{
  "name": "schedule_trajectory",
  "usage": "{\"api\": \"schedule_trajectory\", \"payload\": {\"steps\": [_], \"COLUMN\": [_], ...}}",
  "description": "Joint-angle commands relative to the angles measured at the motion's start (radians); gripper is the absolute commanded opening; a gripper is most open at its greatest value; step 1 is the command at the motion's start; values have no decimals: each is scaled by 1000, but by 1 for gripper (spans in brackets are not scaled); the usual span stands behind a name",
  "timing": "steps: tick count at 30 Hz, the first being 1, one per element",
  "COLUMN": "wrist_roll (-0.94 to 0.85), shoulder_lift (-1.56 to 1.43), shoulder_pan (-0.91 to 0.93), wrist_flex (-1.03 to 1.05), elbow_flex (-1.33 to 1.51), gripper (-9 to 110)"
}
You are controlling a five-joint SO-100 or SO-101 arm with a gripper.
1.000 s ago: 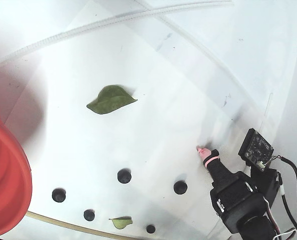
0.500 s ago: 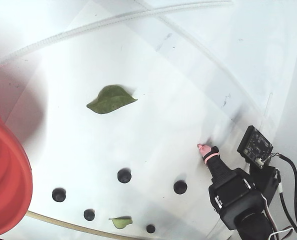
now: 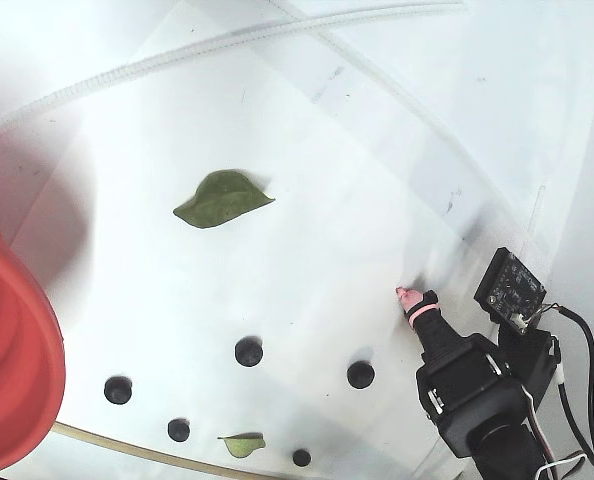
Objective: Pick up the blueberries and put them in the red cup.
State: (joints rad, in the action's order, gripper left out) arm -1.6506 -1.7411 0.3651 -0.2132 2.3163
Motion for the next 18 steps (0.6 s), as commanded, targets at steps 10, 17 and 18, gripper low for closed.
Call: {"api": "schedule_trajectory", "payload": {"steps": [10,17,18], "wrist_roll": [9,32,40], "shoulder_lift": [-167,-222,-229], "shoulder_pan": [-28,-55,-60], "wrist_flex": [124,207,225], "elbow_flex": [29,31,26], "gripper": [12,12,12]}}
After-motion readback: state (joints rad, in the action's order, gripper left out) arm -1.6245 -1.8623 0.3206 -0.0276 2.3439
